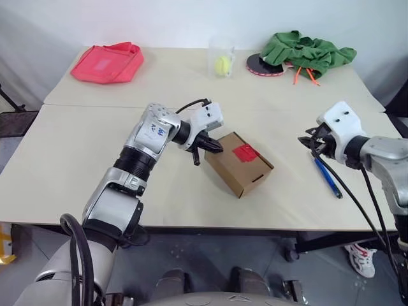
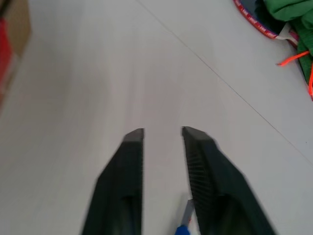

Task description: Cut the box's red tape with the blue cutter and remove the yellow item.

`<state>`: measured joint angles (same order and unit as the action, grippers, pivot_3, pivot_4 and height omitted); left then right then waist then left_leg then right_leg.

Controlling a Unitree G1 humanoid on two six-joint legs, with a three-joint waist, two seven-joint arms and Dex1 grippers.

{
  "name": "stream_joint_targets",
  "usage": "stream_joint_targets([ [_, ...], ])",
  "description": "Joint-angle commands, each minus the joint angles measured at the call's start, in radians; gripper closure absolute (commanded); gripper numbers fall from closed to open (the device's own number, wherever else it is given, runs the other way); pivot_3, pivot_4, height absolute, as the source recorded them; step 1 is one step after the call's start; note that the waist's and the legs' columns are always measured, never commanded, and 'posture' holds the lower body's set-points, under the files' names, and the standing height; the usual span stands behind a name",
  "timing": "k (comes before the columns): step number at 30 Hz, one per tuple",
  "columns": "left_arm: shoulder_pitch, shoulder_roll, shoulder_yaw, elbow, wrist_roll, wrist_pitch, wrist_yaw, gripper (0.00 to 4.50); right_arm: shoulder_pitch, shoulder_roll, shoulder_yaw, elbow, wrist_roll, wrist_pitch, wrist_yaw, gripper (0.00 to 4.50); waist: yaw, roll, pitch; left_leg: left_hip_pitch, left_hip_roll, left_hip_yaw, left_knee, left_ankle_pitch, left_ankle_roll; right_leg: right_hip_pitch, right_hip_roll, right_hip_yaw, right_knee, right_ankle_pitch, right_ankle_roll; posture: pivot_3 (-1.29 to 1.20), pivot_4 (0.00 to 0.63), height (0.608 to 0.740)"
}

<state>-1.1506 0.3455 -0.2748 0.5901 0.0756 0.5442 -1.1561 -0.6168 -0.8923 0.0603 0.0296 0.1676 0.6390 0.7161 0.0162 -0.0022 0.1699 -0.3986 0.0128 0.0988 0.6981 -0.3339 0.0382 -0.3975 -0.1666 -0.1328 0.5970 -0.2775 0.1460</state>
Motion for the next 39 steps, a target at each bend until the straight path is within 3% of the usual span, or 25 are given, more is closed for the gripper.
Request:
stream_joint_targets([
  [1,0.026,0.083,0.048,-0.123,-0.049,0.117,-0.029,4.5,-0.062,0.03,0.075,0.127,-0.071,-0.104,0.052,4.46,-0.014,0.001,0.001,-0.001,0.0,0.001,-0.001,0.0,-0.001,-0.001,0.0,0.0,0.0,0.0,0.0,0.0,0.15,0.74],
  [8,0.179,0.256,0.036,-0.4,-0.103,0.358,-0.058,4.5,-0.14,0.082,0.159,0.261,-0.126,-0.207,0.173,4.46,-0.022,0.002,0.003,-0.006,0.0,0.002,-0.001,0.001,-0.002,-0.01,0.0,0.0,0.007,0.0,0.0,0.0,0.15,0.74],
  [16,0.348,0.223,-0.011,-0.628,-0.197,0.535,0.022,4.5,-0.15,0.105,0.181,0.231,-0.138,-0.196,0.278,4.46,-0.008,0.001,0.004,-0.007,0.0,0.0,0.001,0.002,-0.004,-0.011,0.0,0.001,0.011,0.0,0.0,0.0,0.15,0.74],
  [21,0.372,0.066,0.042,-0.565,-0.22,0.47,0.178,4.5,-0.093,0.083,0.187,0.039,-0.111,-0.06,0.345,4.46,-0.006,0.0,0.004,-0.007,0.0,-0.004,0.001,0.002,-0.004,-0.011,0.0,0.001,0.011,0.0,0.0,0.0,0.15,0.74],
  [29,0.347,0.085,-0.025,-0.458,-0.197,0.28,0.173,4.5,-0.01,0.045,0.17,-0.2,-0.071,0.1,0.37,4.46,-0.005,0.0,0.004,-0.007,0.0,-0.002,0.001,0.002,-0.005,-0.011,0.0,0.001,0.012,0.0,0.0,0.0,0.15,0.74],
  [39,0.311,0.086,-0.07,-0.387,-0.187,0.192,0.142,4.5,0.038,0.018,0.163,-0.389,-0.004,0.234,0.358,4.46,0.008,0.0,0.004,-0.007,0.0,0.001,0.002,0.002,-0.005,-0.011,0.0,0.001,0.011,0.0,0.0,0.0,0.15,0.74],
])
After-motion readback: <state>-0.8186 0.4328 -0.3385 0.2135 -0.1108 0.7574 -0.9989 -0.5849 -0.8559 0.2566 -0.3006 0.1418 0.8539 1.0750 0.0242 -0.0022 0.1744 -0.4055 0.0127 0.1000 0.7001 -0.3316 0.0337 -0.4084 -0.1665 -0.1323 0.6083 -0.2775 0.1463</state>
